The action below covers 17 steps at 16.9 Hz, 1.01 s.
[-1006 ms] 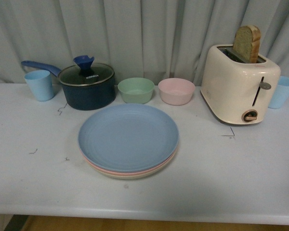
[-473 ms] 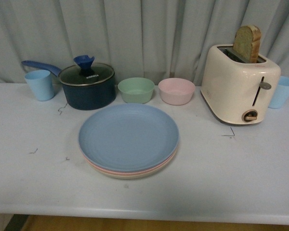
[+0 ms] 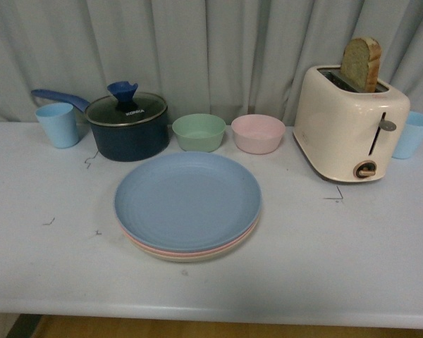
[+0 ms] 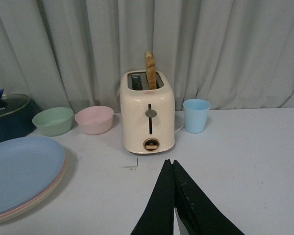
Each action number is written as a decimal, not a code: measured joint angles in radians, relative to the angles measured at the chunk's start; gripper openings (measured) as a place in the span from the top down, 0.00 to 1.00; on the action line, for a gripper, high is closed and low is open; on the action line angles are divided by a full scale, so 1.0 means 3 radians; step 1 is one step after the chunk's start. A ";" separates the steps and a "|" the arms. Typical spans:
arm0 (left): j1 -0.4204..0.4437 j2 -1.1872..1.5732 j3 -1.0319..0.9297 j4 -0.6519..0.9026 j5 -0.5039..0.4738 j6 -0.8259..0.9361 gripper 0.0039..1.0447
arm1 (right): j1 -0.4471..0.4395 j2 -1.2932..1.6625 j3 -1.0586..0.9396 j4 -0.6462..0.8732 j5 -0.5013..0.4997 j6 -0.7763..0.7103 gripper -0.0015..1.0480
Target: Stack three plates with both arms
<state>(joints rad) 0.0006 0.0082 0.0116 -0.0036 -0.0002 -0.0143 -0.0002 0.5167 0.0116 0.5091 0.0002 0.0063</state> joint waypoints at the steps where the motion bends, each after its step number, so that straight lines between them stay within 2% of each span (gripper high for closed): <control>1: 0.0000 0.0000 0.0000 0.0000 -0.0001 0.0000 0.06 | 0.0000 -0.0140 0.0000 -0.0116 0.0000 0.0000 0.98; 7: 0.0000 0.0000 0.0000 0.0000 -0.0001 0.0000 0.06 | 0.0000 -0.0776 0.0000 -0.0744 0.0000 0.0000 0.98; 13: 0.0000 0.0000 0.0000 0.0000 0.0000 0.0000 0.06 | 0.0000 -0.1151 0.0000 -0.1119 -0.0001 0.0000 0.98; 15: 0.0000 0.0000 0.0000 0.0000 -0.0004 0.0000 0.06 | 0.0000 -0.1661 0.0000 -0.1718 -0.0003 0.0000 0.98; 17: 0.0000 0.0000 0.0000 0.0003 -0.0001 0.0000 0.06 | 0.0000 -0.1704 0.0000 -0.1731 0.0000 -0.0001 0.98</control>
<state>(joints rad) 0.0006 0.0082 0.0116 -0.0029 -0.0006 -0.0143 -0.0002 0.0055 0.0116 -0.0101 0.0002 0.0059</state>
